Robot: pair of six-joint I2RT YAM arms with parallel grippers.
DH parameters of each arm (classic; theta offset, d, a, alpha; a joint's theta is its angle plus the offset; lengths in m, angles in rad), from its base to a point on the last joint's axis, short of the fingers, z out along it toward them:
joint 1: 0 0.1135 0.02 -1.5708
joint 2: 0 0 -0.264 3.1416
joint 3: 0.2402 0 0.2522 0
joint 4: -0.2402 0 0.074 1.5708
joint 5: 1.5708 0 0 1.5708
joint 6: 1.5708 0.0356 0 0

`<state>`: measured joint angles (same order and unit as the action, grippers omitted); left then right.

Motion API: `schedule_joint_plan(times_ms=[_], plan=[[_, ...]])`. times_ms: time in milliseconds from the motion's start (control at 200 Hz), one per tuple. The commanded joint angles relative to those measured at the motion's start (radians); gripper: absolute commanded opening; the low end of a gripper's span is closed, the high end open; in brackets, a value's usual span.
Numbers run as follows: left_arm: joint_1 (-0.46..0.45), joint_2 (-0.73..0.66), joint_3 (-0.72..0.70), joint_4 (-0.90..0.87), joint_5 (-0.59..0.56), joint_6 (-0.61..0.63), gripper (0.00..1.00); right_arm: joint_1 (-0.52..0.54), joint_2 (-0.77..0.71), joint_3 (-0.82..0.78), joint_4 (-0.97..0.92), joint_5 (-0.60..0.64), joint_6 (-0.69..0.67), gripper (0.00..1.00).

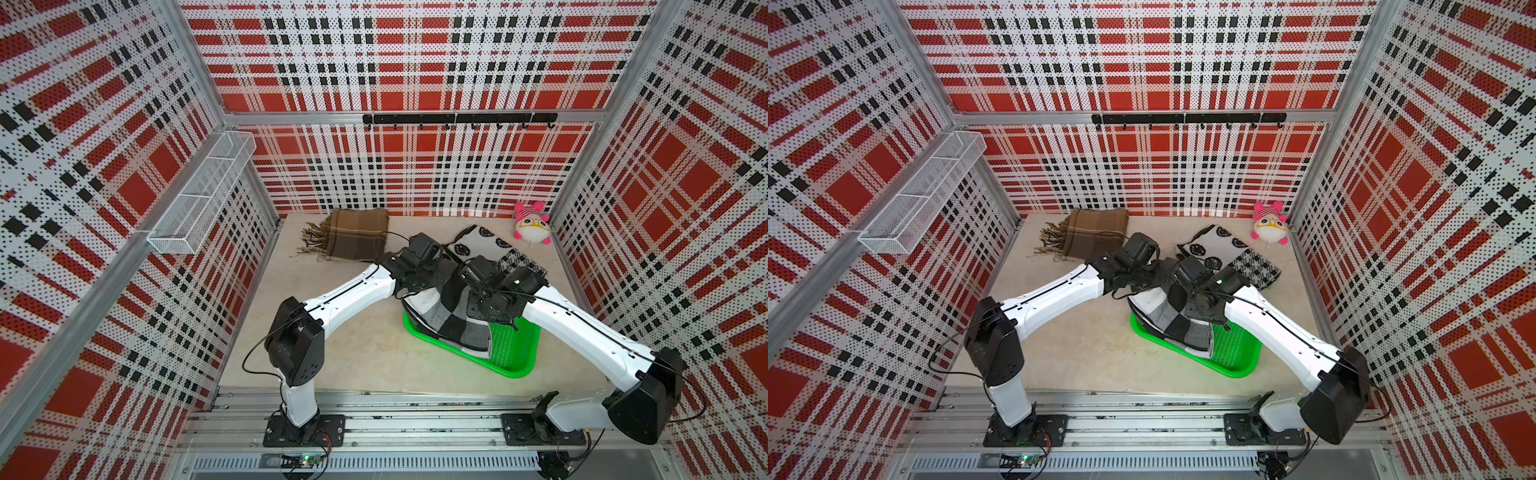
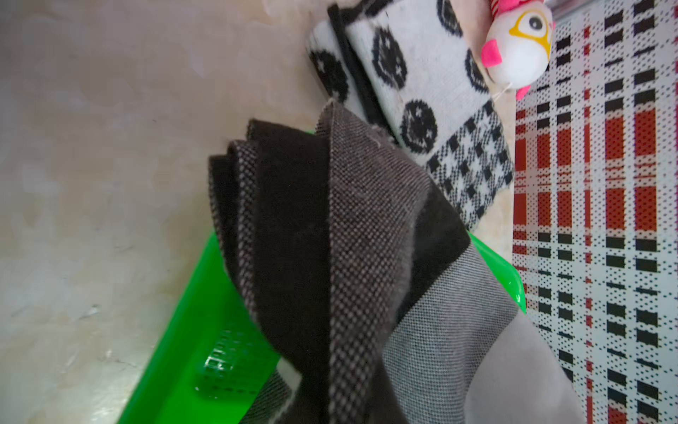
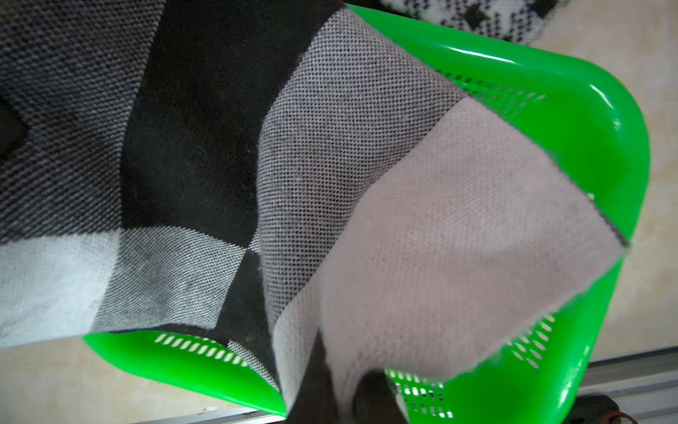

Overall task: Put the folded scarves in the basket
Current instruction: Place the scarf in the basket.

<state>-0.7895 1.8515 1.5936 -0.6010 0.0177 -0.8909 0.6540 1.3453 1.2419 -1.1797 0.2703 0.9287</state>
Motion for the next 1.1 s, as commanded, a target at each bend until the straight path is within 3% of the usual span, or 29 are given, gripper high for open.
schedule_joint_plan(times_ms=[0, 411, 1092], plan=[[-0.024, 0.027, 0.048, 0.062, -0.017, -0.017, 0.0, -0.06, -0.043, -0.065, 0.003, 0.012, -0.039, 0.0], [-0.055, 0.104, -0.002, 0.088, -0.031, -0.019, 0.0, -0.184, 0.011, -0.22, 0.104, 0.038, -0.094, 0.0], [-0.063, 0.148, -0.139, 0.11, -0.141, -0.015, 0.0, -0.216, 0.14, -0.279, 0.156, 0.098, -0.038, 0.0]])
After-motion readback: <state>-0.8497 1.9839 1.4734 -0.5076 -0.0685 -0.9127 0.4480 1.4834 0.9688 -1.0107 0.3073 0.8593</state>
